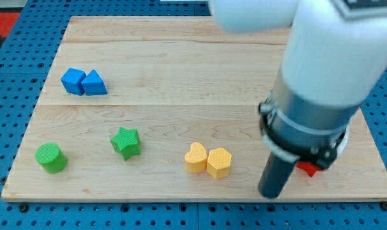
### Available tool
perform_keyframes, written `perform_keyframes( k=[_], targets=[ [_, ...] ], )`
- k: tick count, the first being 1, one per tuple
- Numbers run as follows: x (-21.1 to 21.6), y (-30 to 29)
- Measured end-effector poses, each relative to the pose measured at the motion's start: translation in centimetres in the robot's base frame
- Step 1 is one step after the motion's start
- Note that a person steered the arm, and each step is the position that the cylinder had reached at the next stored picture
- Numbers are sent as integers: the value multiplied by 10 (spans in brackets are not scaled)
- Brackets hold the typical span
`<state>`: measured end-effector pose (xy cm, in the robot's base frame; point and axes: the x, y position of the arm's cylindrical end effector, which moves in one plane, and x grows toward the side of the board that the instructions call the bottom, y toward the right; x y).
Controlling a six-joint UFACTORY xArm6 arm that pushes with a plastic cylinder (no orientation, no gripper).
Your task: Place the yellow hexagon to the left of the red circle
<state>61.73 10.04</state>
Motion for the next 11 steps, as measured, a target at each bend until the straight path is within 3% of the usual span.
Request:
perform_keyframes(
  k=[1,2,4,5,7,8,10,11],
  targets=[
    [0,-14],
    [-4,-69],
    [-80,-79],
    [-99,-43],
    [-86,-101],
    [-126,-102],
    [-150,-24],
    [-106,-20]
  ],
)
